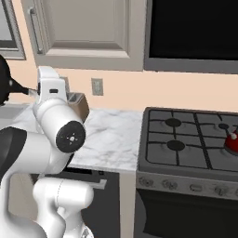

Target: Pick the pan from the cabinet and place it on the stove. Then turn on the stove burner for the pan.

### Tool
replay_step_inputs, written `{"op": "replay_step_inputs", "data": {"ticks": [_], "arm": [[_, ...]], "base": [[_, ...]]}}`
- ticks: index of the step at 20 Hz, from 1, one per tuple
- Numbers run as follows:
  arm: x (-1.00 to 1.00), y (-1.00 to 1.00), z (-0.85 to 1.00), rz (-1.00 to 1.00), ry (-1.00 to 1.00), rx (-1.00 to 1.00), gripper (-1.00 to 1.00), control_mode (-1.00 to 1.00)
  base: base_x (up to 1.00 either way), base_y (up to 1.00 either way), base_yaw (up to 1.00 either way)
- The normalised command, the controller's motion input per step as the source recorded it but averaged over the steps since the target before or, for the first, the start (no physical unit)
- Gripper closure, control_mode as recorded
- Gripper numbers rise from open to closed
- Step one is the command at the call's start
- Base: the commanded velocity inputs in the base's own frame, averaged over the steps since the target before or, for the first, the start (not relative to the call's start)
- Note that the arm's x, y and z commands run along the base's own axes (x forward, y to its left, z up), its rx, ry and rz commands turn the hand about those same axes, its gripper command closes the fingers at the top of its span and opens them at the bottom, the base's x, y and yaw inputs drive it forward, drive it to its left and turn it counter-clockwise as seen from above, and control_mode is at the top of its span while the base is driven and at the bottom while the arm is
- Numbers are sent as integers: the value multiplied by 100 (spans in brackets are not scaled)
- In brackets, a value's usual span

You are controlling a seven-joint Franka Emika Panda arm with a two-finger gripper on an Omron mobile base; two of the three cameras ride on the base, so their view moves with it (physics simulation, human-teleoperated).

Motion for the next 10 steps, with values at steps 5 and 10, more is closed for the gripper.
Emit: {"op": "replay_step_inputs", "data": {"ticks": [5, 10], "arm": [[0, 0, 0, 0, 0, 0, 100, 100], [0, 0, 0, 0, 0, 0, 100, 100]], "base": [[39, -24, 5], [39, -27, 3]]}}
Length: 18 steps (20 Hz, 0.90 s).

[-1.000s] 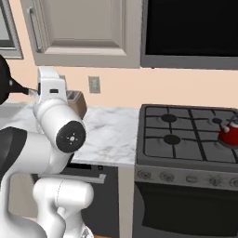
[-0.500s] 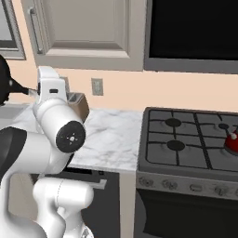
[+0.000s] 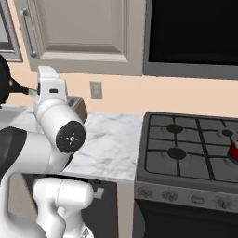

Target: Pick the pan from the cabinet and place it on the stove. Then turn on the stove burner for the pan.

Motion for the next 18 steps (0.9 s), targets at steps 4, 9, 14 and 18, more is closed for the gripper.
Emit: {"op": "replay_step_inputs", "data": {"ticks": [4, 9, 14, 18], "arm": [[0, 0, 0, 0, 0, 0, 100, 100], [0, 0, 0, 0, 0, 0, 100, 100], [0, 0, 0, 0, 0, 0, 100, 100], [0, 0, 0, 0, 0, 0, 100, 100]], "base": [[38, -29, 3], [29, -30, 3], [29, -27, 4], [30, -26, 5]]}}
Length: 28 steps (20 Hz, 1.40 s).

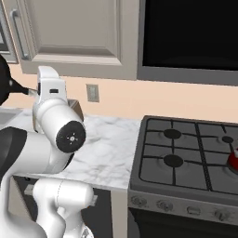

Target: Pick the pan from the cabinet and place it on the stove. Then turn on the stove burner for the pan.

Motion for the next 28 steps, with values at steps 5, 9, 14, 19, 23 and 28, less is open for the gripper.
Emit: {"op": "replay_step_inputs", "data": {"ticks": [5, 9, 14, 19, 23, 28], "arm": [[0, 0, 0, 0, 0, 0, 100, 100], [0, 0, 0, 0, 0, 0, 100, 100], [0, 0, 0, 0, 0, 0, 100, 100], [0, 0, 0, 0, 0, 0, 100, 100], [0, 0, 0, 0, 0, 0, 100, 100], [0, 0, 0, 0, 0, 0, 100, 100]], "base": [[25, -23, 5], [9, -19, 2], [0, -2, 0], [0, 20, 0], [0, 31, 0], [0, 43, 0]]}}
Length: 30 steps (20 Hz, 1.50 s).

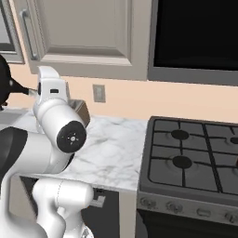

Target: Pick the pan from the cabinet and place it on the stove. Then turn on the stove burner for the pan.

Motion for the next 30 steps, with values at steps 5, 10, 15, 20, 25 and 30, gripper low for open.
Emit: {"op": "replay_step_inputs", "data": {"ticks": [5, 10, 15, 20, 25, 30], "arm": [[0, 0, 0, 0, 0, 0, 100, 100], [0, 0, 0, 0, 0, 0, 100, 100], [0, 0, 0, 0, 0, 0, 100, 100], [0, 0, 0, 0, 0, 0, 100, 100], [0, 0, 0, 0, 0, 0, 100, 100], [0, 0, 0, 0, 0, 0, 100, 100]], "base": [[0, 43, 0], [1, 26, 0], [21, 13, 0], [25, 12, 0], [13, 13, 0], [1, 1, 0]]}}
